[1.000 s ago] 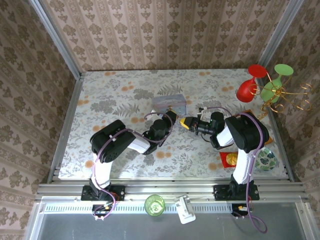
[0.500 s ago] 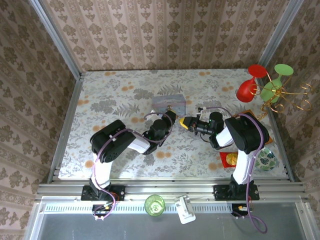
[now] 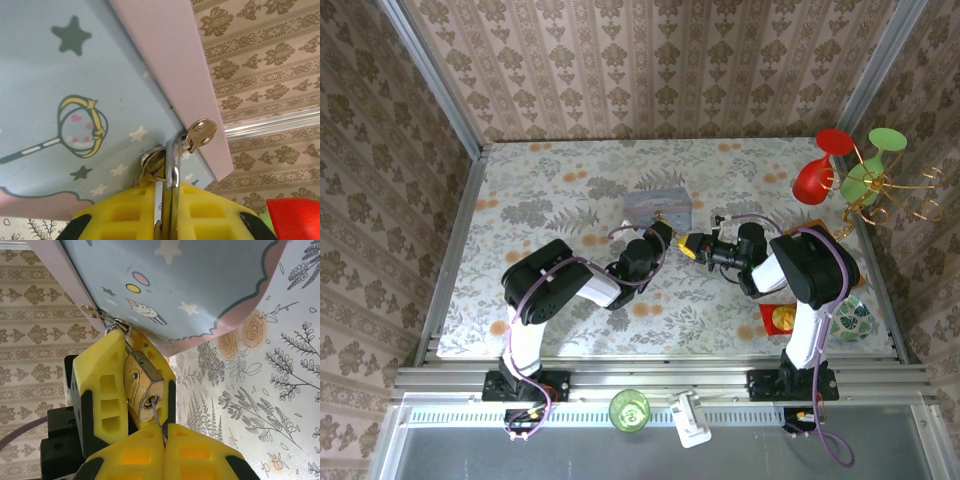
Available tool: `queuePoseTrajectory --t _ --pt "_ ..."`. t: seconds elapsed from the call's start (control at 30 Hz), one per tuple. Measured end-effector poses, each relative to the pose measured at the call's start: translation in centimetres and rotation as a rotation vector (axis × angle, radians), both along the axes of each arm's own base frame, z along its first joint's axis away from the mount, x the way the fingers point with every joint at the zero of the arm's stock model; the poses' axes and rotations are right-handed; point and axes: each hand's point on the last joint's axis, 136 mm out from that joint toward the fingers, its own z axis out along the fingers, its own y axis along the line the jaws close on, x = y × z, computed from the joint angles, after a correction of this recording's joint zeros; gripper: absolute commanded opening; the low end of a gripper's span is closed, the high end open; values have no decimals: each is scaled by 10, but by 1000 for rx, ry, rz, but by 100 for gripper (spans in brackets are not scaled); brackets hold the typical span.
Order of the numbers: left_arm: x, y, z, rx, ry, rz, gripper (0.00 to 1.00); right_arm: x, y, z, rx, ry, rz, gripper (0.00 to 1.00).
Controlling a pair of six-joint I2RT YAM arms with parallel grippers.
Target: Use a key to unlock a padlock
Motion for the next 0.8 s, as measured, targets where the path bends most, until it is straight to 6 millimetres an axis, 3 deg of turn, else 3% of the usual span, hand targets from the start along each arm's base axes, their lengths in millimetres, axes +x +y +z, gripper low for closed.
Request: queuePoseTrajectory --t 0.37,0.8 --pt "0 1 -3 16 6 1 0 -1 7 -6 5 9 47 0" --pt "-6 -9 -6 16 22 -59 0 -7 -4 -12 -20 -24 109 0"
